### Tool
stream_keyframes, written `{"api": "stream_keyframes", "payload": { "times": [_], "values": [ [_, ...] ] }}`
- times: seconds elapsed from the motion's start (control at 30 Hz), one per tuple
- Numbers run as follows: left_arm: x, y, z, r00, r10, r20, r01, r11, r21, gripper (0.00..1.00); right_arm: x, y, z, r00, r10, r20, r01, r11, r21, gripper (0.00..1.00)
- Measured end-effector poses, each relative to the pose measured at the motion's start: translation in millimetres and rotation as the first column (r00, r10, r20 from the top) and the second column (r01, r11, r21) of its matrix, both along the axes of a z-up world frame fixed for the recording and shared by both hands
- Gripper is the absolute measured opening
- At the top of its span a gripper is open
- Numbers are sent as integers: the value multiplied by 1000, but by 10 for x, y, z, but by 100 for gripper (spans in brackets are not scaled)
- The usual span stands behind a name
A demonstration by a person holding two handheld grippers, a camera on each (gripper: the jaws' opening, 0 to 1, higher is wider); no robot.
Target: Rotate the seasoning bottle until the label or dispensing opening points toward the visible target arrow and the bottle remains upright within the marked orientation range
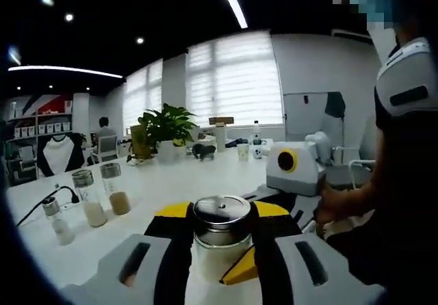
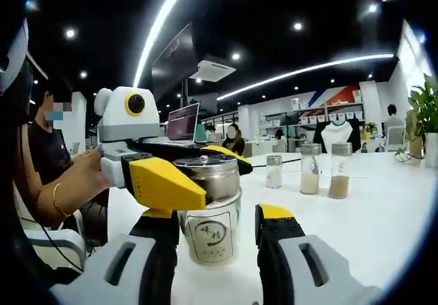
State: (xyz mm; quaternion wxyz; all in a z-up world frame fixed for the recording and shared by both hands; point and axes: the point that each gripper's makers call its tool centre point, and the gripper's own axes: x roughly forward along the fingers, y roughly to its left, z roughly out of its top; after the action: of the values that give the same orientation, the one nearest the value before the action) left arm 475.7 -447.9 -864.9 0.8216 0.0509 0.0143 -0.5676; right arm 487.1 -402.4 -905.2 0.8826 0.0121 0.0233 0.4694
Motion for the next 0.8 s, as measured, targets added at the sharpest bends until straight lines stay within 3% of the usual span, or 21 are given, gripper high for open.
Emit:
{"api": "stream_keyframes", "payload": {
  "times": [0.03, 0.2, 0.3, 0.57, 0.8],
  "values": [
    [-33, -4, -22, 999, -30, 25, 29, 999, 27, 34, -5, 12, -19, 1000, 7, -3, -7, 1000, -7, 43],
    [-63, 5, -53, 999, -50, 1, 50, 998, 39, 34, -26, 67, -48, 1000, 21, 12, -21, 999, -30, 43],
    [-83, -28, -75, 998, -56, 6, 56, 997, 60, 34, -54, 104, -51, 999, 39, 20, -39, 998, -40, 36],
    [-83, -37, -26, 998, -61, -6, 61, 998, 30, 34, -46, 107, -4, 999, 40, 21, -40, 999, -14, 33],
    [-9, -1, 56, 999, 33, 16, -33, 999, 15, 34, 24, 57, 93, 996, -26, 82, 29, 999, -32, 33]
  ]
}}
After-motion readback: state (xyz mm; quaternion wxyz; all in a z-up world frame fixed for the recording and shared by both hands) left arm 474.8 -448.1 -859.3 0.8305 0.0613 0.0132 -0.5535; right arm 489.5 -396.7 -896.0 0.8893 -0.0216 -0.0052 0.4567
